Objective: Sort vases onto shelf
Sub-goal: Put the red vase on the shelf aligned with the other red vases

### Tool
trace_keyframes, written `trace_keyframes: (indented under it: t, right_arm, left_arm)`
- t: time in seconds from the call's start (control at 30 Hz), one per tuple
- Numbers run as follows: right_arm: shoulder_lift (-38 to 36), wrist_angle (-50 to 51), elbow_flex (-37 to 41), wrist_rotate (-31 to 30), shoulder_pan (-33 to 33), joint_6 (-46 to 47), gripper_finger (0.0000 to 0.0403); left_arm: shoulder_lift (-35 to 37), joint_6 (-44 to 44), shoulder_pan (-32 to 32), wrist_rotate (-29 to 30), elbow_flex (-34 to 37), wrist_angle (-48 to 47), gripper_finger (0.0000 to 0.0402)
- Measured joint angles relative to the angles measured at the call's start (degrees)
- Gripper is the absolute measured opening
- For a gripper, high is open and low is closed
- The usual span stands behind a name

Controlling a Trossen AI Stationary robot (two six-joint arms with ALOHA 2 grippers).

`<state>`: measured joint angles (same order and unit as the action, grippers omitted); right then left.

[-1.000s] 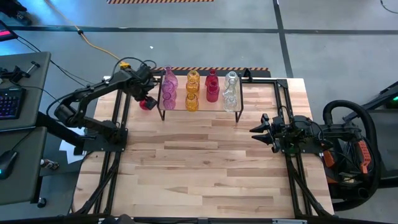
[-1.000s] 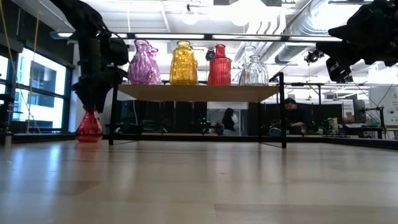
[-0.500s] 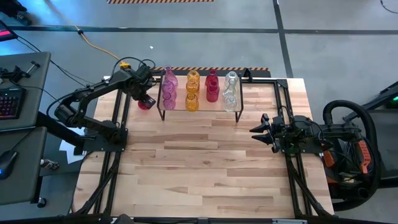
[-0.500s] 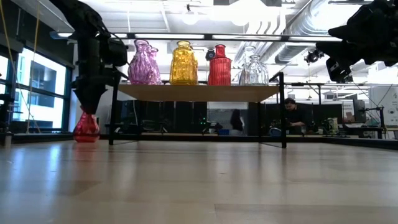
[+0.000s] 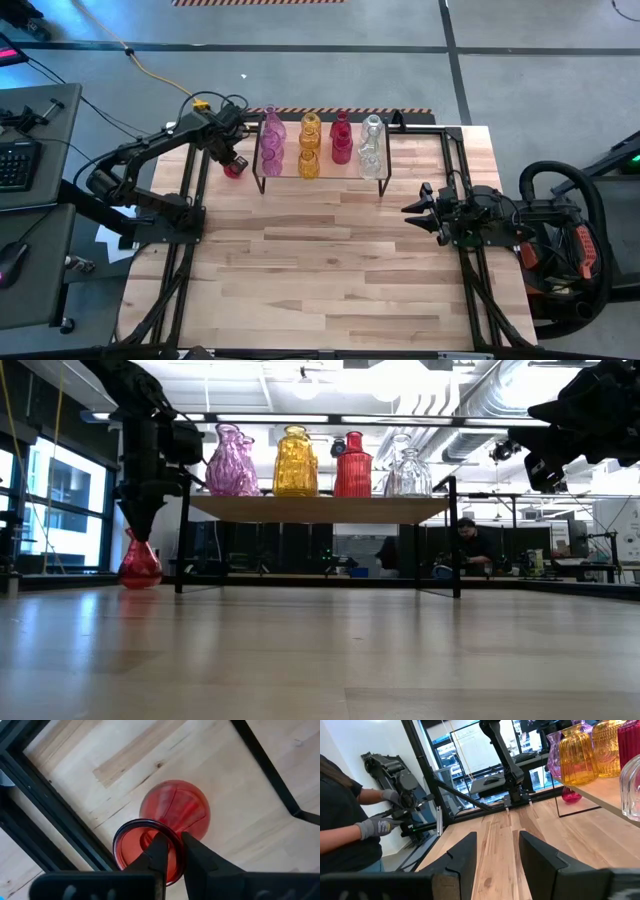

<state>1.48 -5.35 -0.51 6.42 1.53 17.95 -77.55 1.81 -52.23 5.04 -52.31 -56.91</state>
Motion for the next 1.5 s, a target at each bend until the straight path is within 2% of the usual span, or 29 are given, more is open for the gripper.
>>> trace_keyframes:
  t: [0.53, 1.03, 1.3, 1.5]
  right_arm:
    - [0.0, 0.0, 0.0, 0.0, 0.0, 0.0, 0.0130]
    - [0.0, 0.0, 0.0, 0.0, 0.0, 0.0, 0.0130]
    - [0.0, 0.0, 0.0, 0.0, 0.0, 0.0, 0.0130]
    - [0.0, 0.0, 0.0, 0.0, 0.0, 0.0, 0.0130]
  left_arm:
    - [6.8, 1.0, 0.1, 0.6, 0.2, -7.3, 0.0021]
    - [22.4, -1.4, 3.5, 0.1, 0.1, -16.4, 0.0021]
    - [26.5, -2.9, 7.6, -0.1, -4.9, -20.7, 0.0021]
    - [27.7, -2.9, 11.0, -5.6, -10.3, -22.6, 0.0021]
